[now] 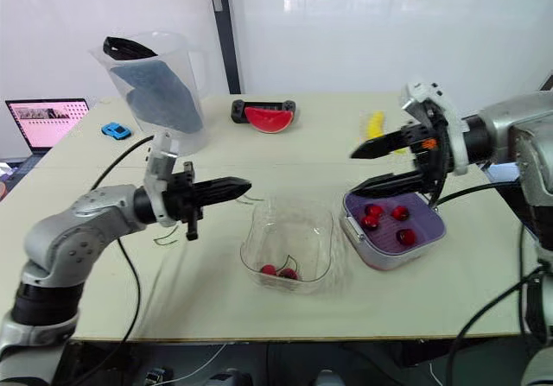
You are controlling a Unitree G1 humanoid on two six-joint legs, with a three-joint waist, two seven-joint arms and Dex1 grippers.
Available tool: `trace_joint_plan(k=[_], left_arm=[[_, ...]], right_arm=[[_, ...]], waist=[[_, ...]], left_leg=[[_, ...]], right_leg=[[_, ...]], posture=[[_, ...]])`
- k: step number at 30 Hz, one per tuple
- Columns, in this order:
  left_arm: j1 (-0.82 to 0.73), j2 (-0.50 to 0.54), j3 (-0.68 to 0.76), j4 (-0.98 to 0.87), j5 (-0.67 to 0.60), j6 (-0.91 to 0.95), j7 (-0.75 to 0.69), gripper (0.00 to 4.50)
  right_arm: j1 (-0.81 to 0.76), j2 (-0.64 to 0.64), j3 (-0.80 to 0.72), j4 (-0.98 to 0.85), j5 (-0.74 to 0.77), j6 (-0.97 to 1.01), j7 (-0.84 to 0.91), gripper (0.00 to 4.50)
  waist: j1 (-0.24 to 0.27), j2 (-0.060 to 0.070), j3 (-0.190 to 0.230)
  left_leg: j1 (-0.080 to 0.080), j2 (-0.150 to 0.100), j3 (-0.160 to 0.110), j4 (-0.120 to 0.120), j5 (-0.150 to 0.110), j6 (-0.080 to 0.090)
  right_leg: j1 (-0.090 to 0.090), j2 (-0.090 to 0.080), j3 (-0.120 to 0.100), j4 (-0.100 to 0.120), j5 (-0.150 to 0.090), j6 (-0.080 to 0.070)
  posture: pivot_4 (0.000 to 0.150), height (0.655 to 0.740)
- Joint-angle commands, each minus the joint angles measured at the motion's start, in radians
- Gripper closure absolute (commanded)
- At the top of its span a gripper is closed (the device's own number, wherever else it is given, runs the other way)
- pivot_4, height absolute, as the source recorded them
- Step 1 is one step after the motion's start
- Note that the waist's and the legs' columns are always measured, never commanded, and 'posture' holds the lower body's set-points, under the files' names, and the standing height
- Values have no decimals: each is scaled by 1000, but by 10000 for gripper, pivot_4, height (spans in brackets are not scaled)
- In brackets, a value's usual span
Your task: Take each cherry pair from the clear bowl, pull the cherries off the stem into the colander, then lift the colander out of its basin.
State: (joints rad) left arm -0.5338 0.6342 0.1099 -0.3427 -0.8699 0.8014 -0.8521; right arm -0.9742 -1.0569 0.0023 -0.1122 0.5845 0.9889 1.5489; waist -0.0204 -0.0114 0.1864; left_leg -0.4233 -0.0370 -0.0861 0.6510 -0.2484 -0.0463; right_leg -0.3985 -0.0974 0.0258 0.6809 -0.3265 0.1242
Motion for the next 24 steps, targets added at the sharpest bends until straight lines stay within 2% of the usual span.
trace_joint_plan(k=[1, 5, 8, 10, 17, 19, 24], left_arm=[[56, 65, 143, -25, -94, 87, 61, 45000], [194, 111, 291, 9, -236, 254, 177, 45000], [318, 97, 360, 18, -261, 335, 321, 45000], [363, 84, 379, 56, -313, 390, 361, 45000], [424, 37, 383, 159, -231, 338, 437, 45000], [433, 24, 350, 172, -164, 282, 435, 45000], [435, -1, 313, 222, -94, 230, 412, 45000]], right_arm=[[17, 52, -14, -114, 78, 40, -70, 246], [36, 124, 10, -151, 103, 43, -143, 246], [49, 159, 35, -159, 103, 22, -175, 246], [57, 166, 39, -159, 108, 11, -184, 246], [98, 182, 8, -159, 140, -8, -231, 246], [109, 179, -7, -172, 155, -1, -254, 246], [133, 150, -31, -174, 171, -2, -278, 246]], waist=[[2, 0, 0], [3, 0, 0], [2, 0, 0], [4, -1, 0], [7, -1, -1], [6, -1, -1], [6, -1, -1]], left_leg=[[0, 1, 0, 0, 0, 0], [0, 1, -1, 1, 0, 0], [0, 1, -1, 1, 0, 0], [0, 1, -1, 1, 0, 0], [0, 1, -1, 1, 0, 0], [0, 0, -1, 0, 0, 0], [0, 0, 0, 0, 0, -1]], right_leg=[[0, 0, 0, 0, 0, 0], [0, -1, 0, 0, 0, 0], [0, -2, 0, 1, 0, 0], [0, -2, 0, 1, 0, 0], [0, -2, 0, 1, 0, 0], [0, -2, 0, 1, 0, 0], [-1, -2, 0, 1, 0, 0]], posture=[[1500, 7400], [1500, 7400], [1500, 7400], [1500, 7400], [1500, 7400], [1500, 7400], [1500, 7400]])
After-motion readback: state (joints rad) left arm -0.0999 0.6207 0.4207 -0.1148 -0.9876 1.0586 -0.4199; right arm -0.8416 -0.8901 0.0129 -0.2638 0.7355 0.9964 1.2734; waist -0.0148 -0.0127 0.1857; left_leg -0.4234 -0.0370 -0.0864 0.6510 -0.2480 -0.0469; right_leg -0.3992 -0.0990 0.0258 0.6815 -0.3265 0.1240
